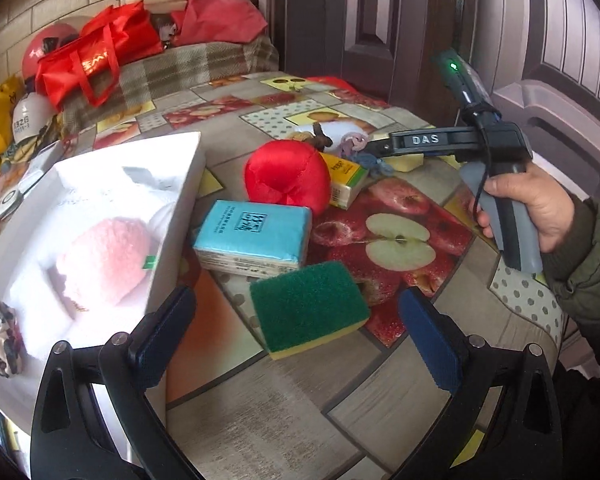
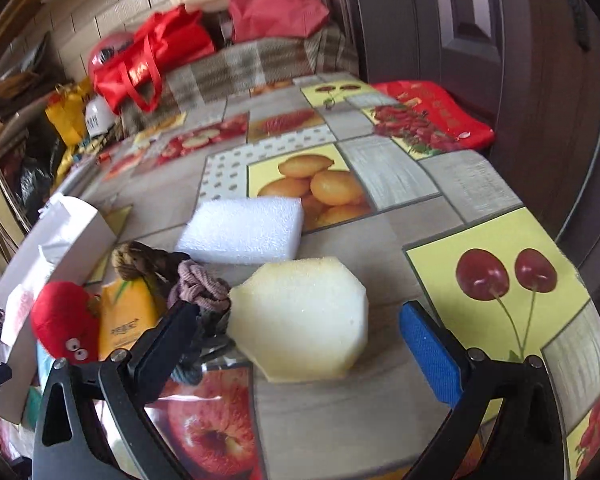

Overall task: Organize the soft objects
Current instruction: 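Move the left tool to the green-yellow sponge while the right tool reaches the yellow foam block, then grasp and lift the green sponge with the left tool while the right tool lifts the yellow foam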

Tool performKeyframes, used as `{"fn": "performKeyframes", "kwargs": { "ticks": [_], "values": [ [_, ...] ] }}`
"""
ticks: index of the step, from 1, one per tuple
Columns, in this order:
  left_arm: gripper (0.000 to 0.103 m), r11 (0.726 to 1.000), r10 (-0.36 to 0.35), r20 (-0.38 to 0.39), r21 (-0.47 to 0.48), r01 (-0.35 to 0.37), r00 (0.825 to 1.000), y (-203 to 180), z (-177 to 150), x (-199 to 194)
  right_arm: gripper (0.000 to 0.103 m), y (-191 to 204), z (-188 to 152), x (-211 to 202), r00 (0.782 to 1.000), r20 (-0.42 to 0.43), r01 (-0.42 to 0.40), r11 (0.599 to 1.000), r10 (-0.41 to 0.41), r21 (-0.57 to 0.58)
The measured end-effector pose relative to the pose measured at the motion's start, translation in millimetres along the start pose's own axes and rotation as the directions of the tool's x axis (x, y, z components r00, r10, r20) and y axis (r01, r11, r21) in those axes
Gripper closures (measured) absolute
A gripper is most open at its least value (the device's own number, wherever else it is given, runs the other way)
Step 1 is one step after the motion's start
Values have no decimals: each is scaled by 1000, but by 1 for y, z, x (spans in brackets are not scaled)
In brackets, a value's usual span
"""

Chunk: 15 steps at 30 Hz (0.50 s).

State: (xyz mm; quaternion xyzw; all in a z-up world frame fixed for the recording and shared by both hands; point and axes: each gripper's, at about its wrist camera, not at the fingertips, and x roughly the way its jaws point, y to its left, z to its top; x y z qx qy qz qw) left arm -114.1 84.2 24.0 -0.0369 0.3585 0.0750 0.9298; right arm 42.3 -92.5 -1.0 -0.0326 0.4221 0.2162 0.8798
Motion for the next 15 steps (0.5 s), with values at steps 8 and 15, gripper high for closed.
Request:
{"fn": "performKeyframes", "kwargs": {
  "ticks": [8, 15],
  "values": [
    [43, 999, 10, -102, 46, -5, 995, -12, -2, 23, 40, -16, -5, -11, 996, 44, -79, 995, 76, 68],
    [43, 999, -1, 62, 32, -1, 998, -8, 0, -8, 42, -46, -19, -41, 975, 175, -174, 966, 141, 191]
  ]
}}
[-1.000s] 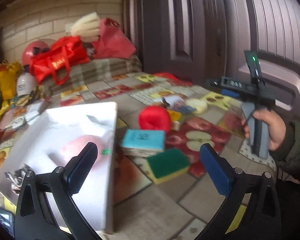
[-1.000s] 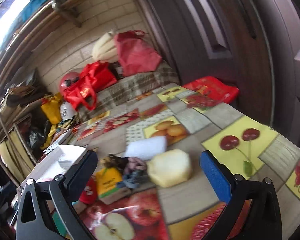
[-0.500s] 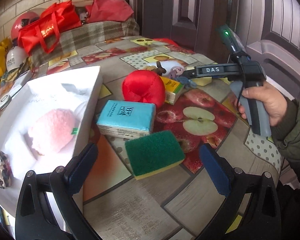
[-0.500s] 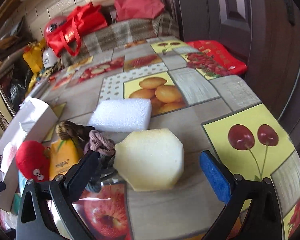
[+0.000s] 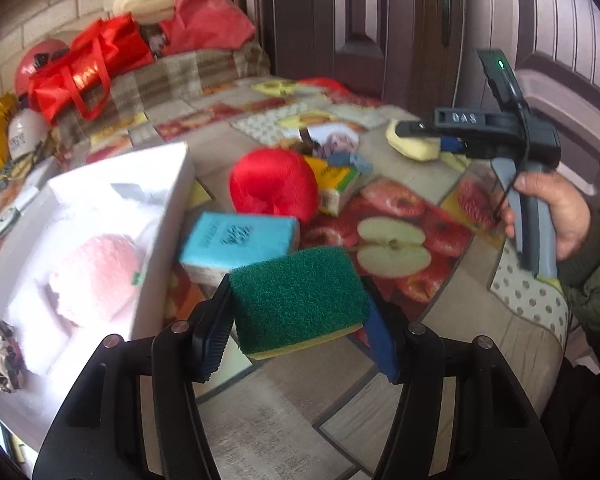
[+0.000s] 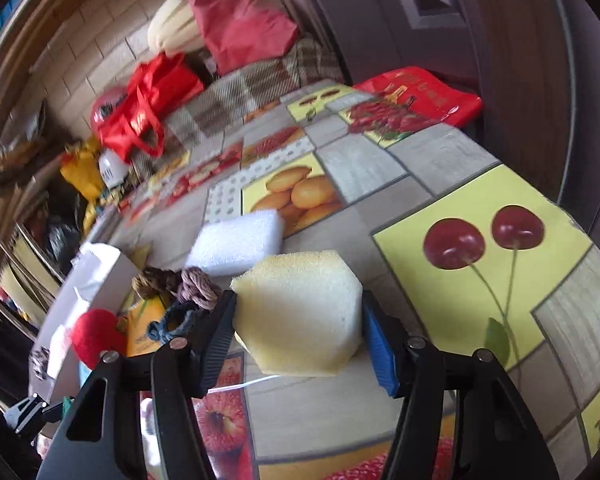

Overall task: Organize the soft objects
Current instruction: 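Grasp and lift the green sponge with the left tool while the right tool lifts the yellow foam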

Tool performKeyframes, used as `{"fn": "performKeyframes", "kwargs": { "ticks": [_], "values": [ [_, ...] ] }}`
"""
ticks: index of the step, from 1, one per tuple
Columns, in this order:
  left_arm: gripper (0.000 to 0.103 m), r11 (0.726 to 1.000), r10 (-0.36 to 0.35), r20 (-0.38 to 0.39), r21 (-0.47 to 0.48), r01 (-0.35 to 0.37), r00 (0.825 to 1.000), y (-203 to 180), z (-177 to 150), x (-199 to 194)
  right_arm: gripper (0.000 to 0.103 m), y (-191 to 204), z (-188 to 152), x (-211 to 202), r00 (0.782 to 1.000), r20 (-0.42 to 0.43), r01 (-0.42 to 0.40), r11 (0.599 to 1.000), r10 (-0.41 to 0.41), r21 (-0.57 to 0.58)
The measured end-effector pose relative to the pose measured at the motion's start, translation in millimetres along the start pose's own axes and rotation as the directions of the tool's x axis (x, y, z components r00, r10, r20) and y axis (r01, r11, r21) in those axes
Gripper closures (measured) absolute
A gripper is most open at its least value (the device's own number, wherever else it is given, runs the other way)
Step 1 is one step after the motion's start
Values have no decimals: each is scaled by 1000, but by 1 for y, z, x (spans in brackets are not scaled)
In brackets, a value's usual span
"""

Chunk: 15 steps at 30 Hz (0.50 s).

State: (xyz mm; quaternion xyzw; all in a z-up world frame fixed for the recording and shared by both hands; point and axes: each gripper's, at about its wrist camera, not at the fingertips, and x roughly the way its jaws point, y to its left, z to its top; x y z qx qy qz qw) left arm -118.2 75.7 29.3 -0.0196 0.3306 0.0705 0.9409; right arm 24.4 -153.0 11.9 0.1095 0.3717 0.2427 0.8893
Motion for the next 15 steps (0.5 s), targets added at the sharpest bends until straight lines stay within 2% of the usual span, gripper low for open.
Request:
{"fn": "performKeyframes", "kwargs": {
  "ticks": [5, 10, 12, 14, 15],
  "values": [
    [43, 1000, 20, 142, -25, -17, 990, 9, 2, -22, 42, 9, -4, -29, 988, 154, -28, 999, 31, -25],
    [43, 996, 74, 223, -68, -61, 972, 19, 1, -36, 42, 19, -10, -51, 960, 272, -65, 997, 71, -30],
    [43, 992, 115, 250, -72, -100, 961, 24, 0, -39, 42, 27, -14, -60, 941, 327, -69, 996, 83, -53],
    [43, 975, 215, 294, -18, -220, 931, 23, -2, -42, 42, 36, -18, -67, 930, 355, -69, 994, 96, -88],
    [43, 967, 243, 305, -6, -254, 921, 24, -3, -43, 42, 41, -20, -69, 927, 361, -71, 992, 104, -105]
  ]
}}
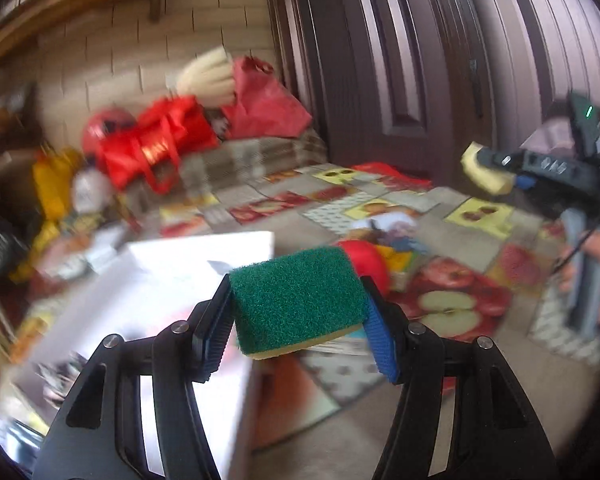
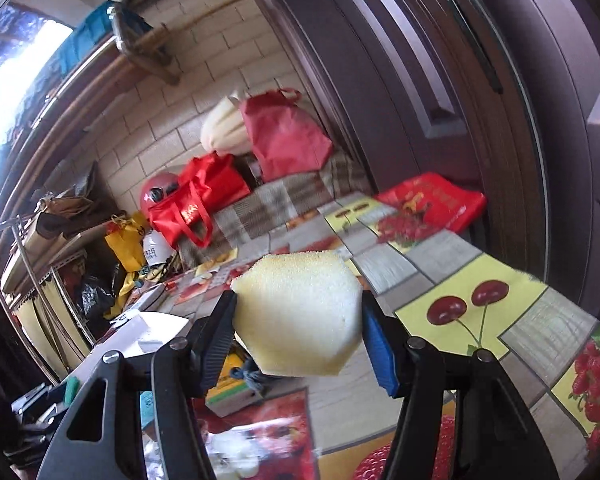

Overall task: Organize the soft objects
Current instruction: 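Grasp and lift the green sponge with the left tool while the right tool lifts the yellow foam, then carry the sponge and foam block into the white tray and open both tools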

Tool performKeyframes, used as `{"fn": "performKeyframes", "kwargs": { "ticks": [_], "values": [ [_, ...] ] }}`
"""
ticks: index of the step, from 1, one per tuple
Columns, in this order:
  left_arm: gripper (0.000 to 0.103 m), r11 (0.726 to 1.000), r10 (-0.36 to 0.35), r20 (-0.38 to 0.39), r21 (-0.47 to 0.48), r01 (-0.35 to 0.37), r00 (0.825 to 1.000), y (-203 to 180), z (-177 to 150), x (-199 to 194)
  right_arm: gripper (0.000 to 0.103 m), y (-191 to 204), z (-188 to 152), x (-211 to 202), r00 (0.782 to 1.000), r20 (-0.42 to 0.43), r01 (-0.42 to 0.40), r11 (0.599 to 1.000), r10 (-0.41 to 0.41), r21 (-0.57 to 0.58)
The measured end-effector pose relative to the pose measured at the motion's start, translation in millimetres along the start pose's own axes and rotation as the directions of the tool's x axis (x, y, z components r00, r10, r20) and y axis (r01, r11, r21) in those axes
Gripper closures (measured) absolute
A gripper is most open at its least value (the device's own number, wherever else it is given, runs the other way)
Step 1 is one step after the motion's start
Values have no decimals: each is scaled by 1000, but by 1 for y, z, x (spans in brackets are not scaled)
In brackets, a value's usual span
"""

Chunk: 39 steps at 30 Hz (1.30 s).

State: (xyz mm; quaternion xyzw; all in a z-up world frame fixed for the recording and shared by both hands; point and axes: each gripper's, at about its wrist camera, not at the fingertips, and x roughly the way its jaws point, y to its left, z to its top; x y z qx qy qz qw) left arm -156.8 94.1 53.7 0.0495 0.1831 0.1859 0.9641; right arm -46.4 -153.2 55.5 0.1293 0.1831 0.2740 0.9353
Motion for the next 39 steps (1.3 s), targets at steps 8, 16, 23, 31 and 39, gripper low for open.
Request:
{"fn": "performKeyframes", "kwargs": {
  "ticks": [8, 16, 23, 31, 39],
  "values": [
    [43, 999, -5, 29, -47, 6, 1000, 14, -3, -3, 42, 49, -9, 0, 999, 2, -51, 984, 52, -171],
    [43, 992, -24, 28, -121, 27, 999, 28, -5, -2, 42, 71, -18, 2, 997, -6, -78, 964, 79, -253],
    [43, 992, -9, 35, -122, 13, 999, 29, -6, -4, 42, 89, -26, 6, 994, -28, -106, 949, 102, -298],
    [43, 992, 2, 26, -124, 1, 1000, 38, -7, -6, 42, 107, -33, 10, 989, -57, -146, 933, 134, -329],
    [43, 986, 59, 20, -160, -56, 998, 63, -16, -12, 42, 140, -47, 15, 975, -113, -219, 901, 190, -374]
  ]
}}
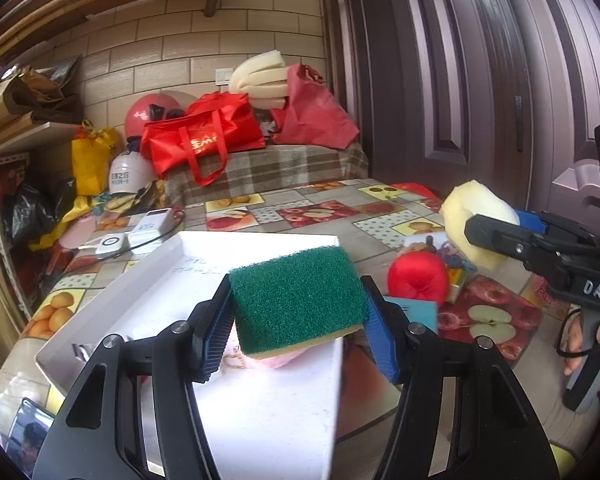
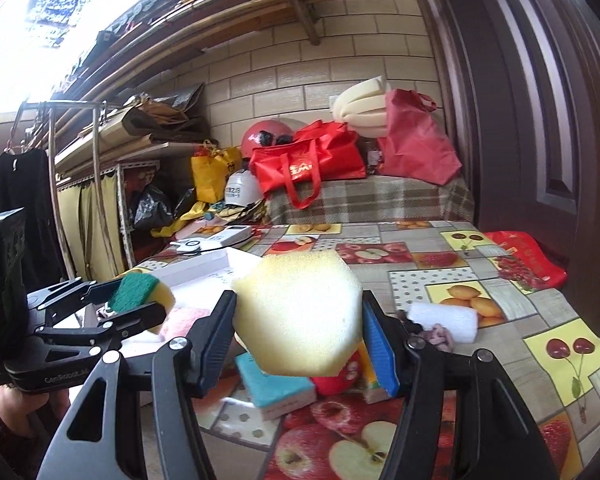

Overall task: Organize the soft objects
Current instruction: 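Carry the sponge and foam block into the white tray and open both tools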

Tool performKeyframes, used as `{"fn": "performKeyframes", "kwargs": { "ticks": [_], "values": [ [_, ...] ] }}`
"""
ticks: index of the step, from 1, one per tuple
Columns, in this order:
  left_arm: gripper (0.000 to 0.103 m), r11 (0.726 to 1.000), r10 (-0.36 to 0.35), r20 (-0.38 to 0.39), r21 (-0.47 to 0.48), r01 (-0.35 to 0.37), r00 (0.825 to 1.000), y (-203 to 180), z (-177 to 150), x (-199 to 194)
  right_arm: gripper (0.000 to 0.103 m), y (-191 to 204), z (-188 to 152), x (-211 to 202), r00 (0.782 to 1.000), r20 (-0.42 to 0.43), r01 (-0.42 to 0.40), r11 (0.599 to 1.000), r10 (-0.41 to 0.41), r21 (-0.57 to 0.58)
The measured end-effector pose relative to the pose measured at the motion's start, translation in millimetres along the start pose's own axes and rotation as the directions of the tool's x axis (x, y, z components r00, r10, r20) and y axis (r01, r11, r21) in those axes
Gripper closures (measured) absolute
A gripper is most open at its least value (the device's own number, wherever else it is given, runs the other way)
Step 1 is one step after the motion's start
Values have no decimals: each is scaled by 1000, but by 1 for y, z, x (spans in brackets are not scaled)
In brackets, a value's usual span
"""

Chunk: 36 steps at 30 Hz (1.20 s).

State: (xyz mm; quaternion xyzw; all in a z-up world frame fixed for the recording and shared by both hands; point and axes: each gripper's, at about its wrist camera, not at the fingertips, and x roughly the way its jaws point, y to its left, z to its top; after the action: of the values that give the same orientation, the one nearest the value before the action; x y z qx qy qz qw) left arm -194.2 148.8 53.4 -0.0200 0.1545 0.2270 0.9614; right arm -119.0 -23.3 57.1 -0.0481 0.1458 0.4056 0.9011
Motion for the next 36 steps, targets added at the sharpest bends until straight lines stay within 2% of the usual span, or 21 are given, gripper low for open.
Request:
{"fn": "performKeyframes", "kwargs": {
  "ticks": [11, 23, 36],
  "values": [
    [43, 999, 16, -7, -29, -16, 1000, 14, -3, 1, 42, 26, -1, 23, 995, -43, -87, 996, 87, -6],
    [43, 989, 117, -28, -83, -119, 993, 54, -5, 9, 42, 58, -4, 51, 988, -96, -129, 988, 121, -81],
    [43, 965, 216, -67, -137, -223, 974, 91, -5, 24, 41, 84, 0, 85, 977, -148, -169, 979, 151, -114]
  ]
}}
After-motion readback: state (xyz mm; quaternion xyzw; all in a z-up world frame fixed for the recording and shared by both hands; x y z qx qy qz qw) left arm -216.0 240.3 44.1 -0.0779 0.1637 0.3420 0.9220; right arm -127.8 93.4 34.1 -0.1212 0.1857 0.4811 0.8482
